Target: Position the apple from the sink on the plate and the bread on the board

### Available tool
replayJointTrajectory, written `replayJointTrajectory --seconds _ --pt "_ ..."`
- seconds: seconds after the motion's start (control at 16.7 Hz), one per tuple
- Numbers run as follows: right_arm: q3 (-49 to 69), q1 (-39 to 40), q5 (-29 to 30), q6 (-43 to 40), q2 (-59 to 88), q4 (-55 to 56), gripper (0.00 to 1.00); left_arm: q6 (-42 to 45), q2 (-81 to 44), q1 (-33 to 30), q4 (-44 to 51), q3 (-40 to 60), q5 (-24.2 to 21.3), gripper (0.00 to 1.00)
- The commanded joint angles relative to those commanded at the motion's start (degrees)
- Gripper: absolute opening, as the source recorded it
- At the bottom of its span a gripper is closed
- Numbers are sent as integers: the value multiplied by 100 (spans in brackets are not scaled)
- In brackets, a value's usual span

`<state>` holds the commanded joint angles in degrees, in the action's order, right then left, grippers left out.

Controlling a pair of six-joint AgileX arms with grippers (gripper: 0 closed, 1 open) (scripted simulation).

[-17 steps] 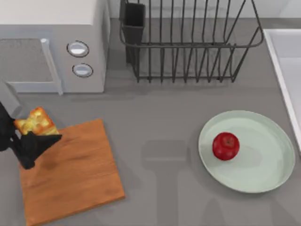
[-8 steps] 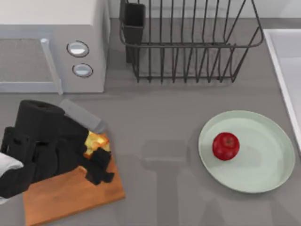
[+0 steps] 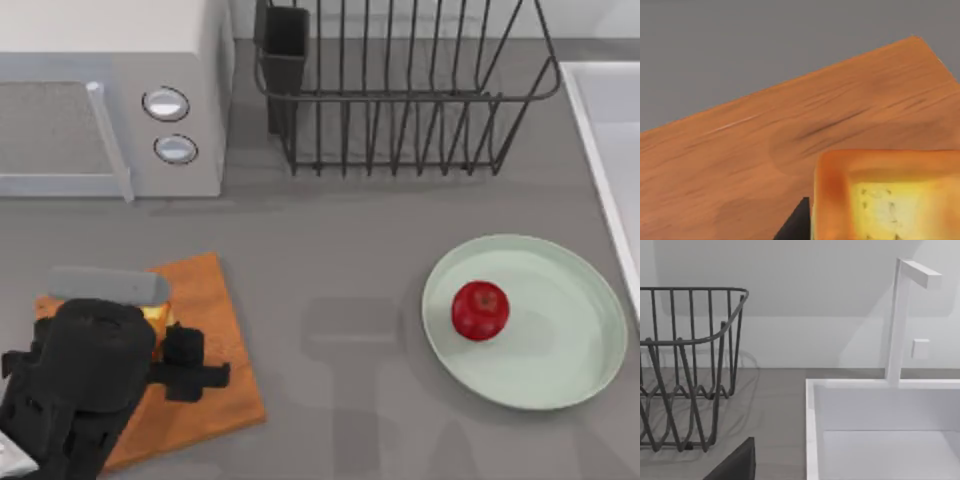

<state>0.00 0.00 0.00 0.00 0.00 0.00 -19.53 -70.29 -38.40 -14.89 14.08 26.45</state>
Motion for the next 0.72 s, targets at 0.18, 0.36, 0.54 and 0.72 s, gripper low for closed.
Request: replayJointTrajectory --seconds 0.18,0.36,0.54,0.72 --pt "0 0 0 0 0 0 100 -458 316 -196 -12 -275 462 0" --pt "0 0 0 0 0 0 100 -497 346 -204 -13 -303 502 0" --pt "0 0 0 0 0 0 100 -480 311 -177 -16 -288 492 0" --pt "0 0 0 0 0 0 100 -451 64 -122 -302 -261 456 0"
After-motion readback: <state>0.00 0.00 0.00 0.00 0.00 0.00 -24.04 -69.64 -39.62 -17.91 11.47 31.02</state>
